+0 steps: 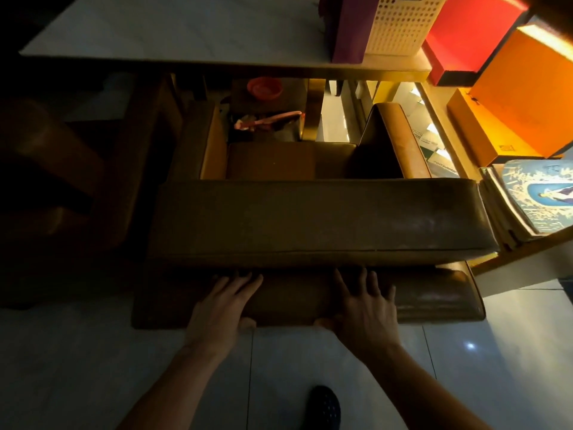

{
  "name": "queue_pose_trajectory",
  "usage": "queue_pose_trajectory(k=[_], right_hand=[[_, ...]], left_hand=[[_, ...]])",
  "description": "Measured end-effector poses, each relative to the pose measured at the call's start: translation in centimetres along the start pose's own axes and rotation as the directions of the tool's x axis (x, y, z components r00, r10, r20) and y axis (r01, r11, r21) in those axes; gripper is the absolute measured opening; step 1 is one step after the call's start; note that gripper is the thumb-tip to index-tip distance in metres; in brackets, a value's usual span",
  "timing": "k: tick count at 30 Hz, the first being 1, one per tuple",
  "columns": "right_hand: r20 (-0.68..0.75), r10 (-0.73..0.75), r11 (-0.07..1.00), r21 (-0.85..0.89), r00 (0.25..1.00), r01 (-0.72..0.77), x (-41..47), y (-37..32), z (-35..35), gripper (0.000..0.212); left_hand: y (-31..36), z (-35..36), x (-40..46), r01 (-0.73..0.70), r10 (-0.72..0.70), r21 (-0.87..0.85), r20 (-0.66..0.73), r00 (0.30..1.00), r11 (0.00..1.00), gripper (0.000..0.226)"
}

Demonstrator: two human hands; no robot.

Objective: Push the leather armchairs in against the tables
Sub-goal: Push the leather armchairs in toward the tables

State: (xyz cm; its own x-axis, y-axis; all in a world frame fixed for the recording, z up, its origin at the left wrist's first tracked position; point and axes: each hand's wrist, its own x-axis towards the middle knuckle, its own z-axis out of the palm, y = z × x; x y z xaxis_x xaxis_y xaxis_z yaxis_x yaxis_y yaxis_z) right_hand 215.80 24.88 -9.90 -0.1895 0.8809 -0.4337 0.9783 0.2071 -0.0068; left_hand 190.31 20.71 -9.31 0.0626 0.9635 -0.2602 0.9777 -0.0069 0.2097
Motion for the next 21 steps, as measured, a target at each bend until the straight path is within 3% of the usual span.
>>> queue_pose_trajectory(k=[21], right_hand=[[-0.209,0.033,0.999,-0.003,0.977,-0.034,15.2,1.4,-5.7,0.109]], left_hand=[[-2.7,-2.1,16.6,-0.033,0.033,0.001,-0.161,0.986,0.999,0.087]])
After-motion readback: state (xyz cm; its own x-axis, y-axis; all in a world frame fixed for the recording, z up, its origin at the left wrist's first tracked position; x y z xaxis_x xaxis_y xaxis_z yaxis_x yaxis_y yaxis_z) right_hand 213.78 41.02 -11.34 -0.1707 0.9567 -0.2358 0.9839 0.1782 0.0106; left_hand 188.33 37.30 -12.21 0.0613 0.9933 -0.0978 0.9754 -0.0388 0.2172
